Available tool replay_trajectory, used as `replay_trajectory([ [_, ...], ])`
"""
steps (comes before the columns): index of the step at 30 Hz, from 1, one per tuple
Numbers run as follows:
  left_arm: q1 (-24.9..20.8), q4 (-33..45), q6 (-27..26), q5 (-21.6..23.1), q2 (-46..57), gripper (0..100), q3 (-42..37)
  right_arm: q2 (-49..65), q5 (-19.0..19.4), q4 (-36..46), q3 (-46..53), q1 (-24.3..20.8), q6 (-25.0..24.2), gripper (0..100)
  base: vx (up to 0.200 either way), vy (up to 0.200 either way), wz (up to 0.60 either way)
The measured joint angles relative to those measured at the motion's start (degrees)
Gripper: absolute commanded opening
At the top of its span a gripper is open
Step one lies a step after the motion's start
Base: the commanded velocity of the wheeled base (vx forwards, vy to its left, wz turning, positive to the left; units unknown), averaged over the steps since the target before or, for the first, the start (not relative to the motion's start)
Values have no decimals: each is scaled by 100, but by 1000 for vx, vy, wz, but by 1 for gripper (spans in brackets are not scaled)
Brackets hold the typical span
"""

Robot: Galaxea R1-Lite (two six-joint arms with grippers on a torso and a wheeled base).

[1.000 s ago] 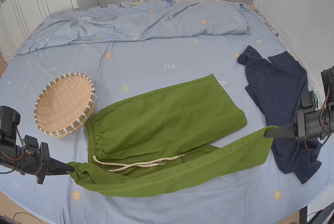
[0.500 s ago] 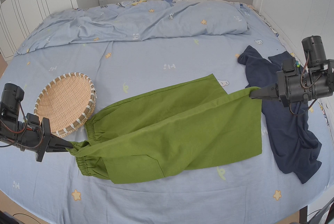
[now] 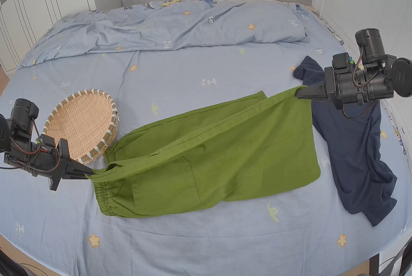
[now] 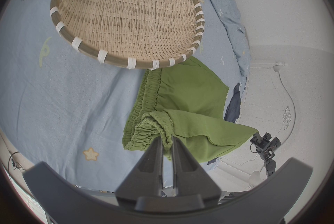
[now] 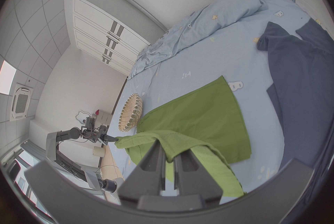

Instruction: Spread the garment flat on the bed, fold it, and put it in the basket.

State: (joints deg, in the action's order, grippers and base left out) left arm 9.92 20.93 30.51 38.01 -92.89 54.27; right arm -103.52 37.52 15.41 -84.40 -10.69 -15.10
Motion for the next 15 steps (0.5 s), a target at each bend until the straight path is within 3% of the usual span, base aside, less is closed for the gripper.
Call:
replay_trajectory([
  [15,107,13,-60,-5,-327,0,358,-430,-2,369,-1078,-129,121,0,0,0,0],
])
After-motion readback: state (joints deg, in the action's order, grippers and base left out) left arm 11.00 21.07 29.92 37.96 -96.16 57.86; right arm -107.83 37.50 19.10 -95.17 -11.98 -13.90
